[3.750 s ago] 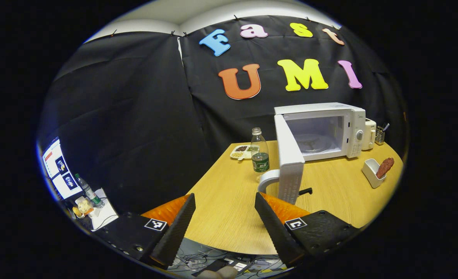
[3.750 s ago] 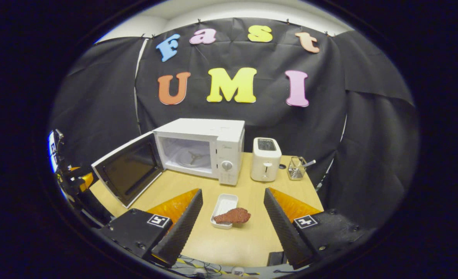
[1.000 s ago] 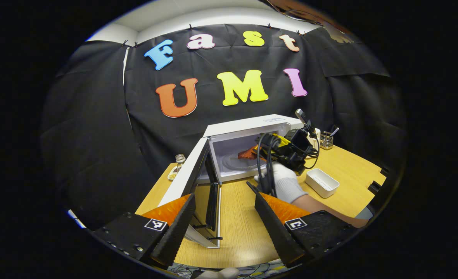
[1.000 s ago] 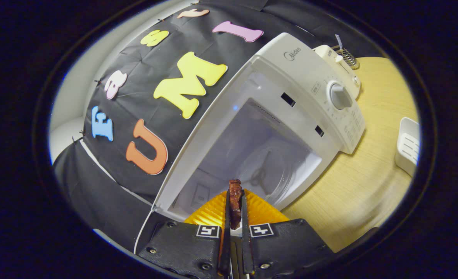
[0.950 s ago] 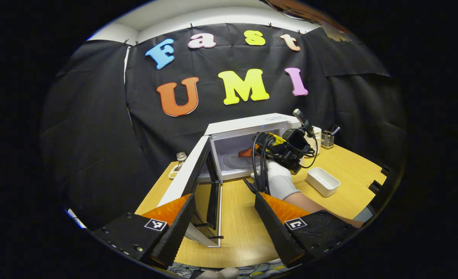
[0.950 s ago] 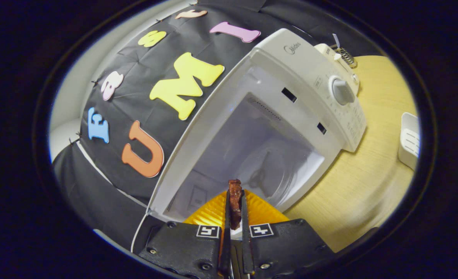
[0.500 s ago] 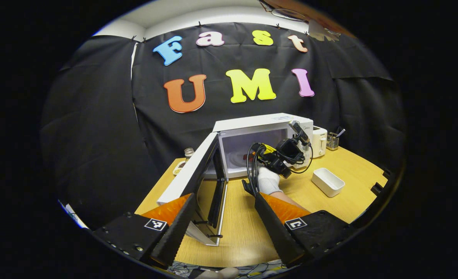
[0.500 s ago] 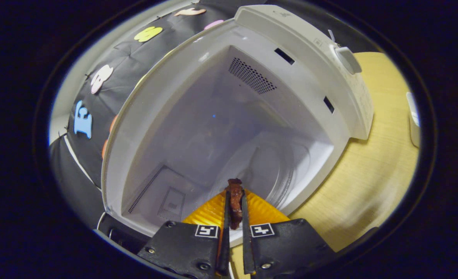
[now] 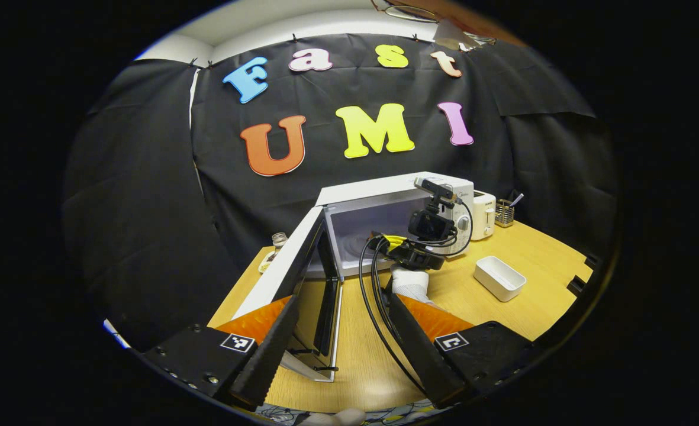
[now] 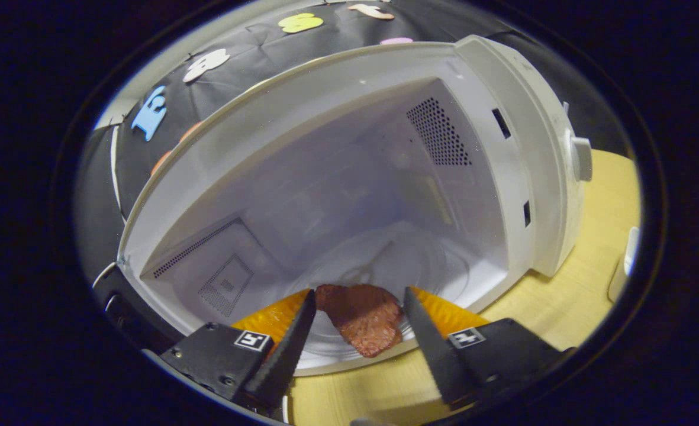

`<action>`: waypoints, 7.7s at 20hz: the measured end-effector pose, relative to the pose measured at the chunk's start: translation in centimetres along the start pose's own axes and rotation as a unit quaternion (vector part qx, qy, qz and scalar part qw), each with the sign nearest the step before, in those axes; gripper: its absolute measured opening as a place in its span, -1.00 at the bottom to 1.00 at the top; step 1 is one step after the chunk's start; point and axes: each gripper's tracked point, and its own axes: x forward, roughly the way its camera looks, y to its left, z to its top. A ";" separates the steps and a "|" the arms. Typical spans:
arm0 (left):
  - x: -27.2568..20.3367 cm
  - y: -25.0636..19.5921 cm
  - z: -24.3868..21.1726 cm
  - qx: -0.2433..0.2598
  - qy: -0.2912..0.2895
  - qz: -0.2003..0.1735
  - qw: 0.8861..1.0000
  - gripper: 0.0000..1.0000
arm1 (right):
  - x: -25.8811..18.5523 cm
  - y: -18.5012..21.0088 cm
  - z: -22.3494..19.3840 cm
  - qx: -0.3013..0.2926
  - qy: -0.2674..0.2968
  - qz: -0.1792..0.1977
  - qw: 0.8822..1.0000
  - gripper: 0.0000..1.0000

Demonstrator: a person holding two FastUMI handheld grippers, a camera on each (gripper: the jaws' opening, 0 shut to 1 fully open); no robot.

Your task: Open the microwave oven with the left hand, put the food in, and close the microwave oven.

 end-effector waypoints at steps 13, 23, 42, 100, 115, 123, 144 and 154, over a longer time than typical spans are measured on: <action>-0.8 0.5 7.1 0.006 -0.051 -0.010 0.999 0.89 | -13.6 -1.4 11.2 -0.107 0.006 0.048 0.993 1.00; -2.9 2.6 10.4 -0.037 -0.091 -0.015 0.995 0.89 | -33.2 -4.3 25.8 -0.184 0.005 0.051 0.982 0.80; -1.5 8.6 7.1 -0.043 -0.092 0.062 0.993 -1.00 | -45.1 -8.9 25.2 -0.242 0.013 0.013 0.970 1.00; 23.1 -19.5 4.1 -0.024 0.023 -0.139 0.990 -1.00 | -44.5 -28.0 30.5 -0.164 0.041 -0.161 0.972 1.00; 29.8 -22.5 5.4 -0.059 0.035 -0.128 0.989 -1.00 | -43.3 -31.7 31.3 -0.148 0.046 -0.189 0.970 1.00; 29.5 -21.6 4.7 -0.046 0.051 -0.088 0.994 -1.00 | -42.8 -31.8 31.0 -0.161 0.057 -0.177 0.969 1.00; 10.1 -15.6 12.5 -0.054 -0.032 -0.069 0.996 0.91 | -38.6 -25.6 28.3 -0.239 0.066 -0.073 0.966 1.00; 0.7 -1.3 16.8 -0.059 -0.076 0.017 0.995 1.00 | -36.8 -13.4 26.6 -0.242 0.036 0.022 0.969 0.82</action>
